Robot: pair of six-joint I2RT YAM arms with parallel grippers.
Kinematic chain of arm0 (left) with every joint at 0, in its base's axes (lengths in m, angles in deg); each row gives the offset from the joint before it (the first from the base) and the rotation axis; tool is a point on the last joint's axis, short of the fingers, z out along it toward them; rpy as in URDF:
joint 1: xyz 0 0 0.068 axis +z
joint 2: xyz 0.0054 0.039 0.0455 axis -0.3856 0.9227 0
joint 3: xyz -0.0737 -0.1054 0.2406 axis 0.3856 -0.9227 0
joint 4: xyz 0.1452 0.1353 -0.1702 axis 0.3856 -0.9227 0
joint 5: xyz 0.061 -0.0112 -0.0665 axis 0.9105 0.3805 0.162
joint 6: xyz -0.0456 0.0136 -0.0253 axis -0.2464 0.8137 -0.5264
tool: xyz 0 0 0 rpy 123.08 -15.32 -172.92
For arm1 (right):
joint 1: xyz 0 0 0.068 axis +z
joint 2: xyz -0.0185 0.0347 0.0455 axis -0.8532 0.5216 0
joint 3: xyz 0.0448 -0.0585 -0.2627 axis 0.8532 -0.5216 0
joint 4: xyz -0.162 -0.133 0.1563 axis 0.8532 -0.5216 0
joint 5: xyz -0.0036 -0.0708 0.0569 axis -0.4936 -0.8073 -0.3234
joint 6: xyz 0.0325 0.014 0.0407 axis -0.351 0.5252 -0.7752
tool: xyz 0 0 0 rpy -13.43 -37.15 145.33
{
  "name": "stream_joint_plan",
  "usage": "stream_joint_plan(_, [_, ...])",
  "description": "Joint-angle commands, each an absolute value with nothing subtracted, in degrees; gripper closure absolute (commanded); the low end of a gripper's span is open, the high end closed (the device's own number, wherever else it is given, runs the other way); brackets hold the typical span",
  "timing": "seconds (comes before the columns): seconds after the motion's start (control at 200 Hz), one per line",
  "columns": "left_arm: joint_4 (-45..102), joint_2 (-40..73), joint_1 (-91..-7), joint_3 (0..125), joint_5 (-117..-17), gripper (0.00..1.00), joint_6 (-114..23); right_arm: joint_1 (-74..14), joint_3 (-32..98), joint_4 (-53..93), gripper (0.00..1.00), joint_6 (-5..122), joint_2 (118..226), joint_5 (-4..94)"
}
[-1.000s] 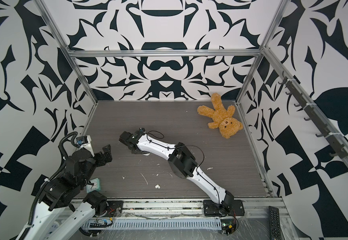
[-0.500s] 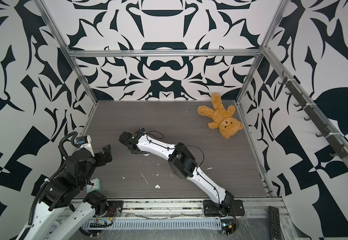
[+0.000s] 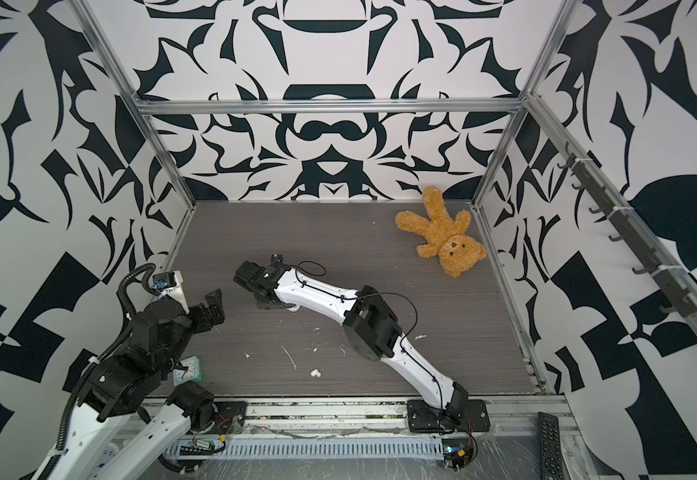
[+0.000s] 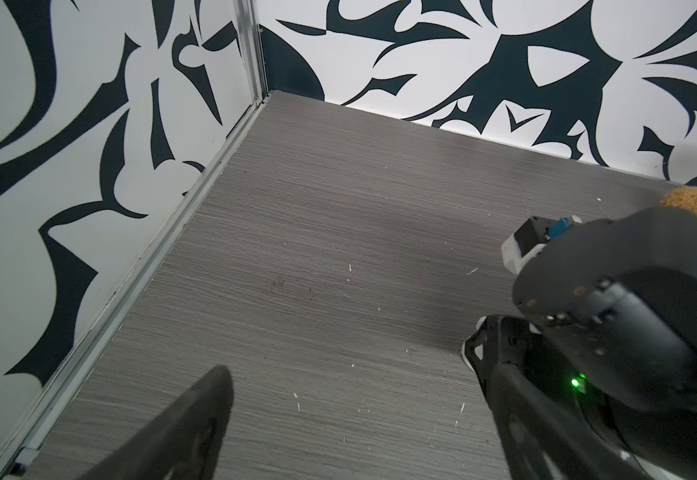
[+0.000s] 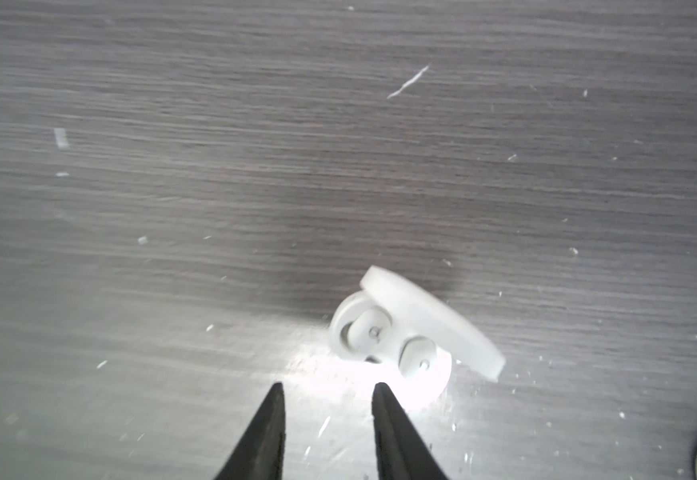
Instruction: Insert the wireless bluetooth earbuds into the charging case
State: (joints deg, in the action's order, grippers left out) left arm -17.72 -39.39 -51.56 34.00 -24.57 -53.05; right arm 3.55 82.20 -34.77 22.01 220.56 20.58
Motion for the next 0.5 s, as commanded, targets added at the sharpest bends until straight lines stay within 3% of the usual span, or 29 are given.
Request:
stream_joint_plan(0.0, [-17.7, -39.3, -51.4, 33.4, -24.2, 0.01, -53.1, 4.0, 78.9, -30.9, 0.53, 24.5, 213.6, 22.7])
stream_joint_plan(0.175, [-17.6, -39.0, -51.4, 33.3, -24.2, 0.01, -53.1, 2.8, 73.4, -27.0, 0.25, 29.7, 206.0, 21.8])
stream_joint_plan(0.495, [-17.5, -38.4, -51.4, 33.3, -25.0, 0.01, -52.9, -7.5, 68.7, -20.5, 0.03, 39.3, 205.8, 41.4])
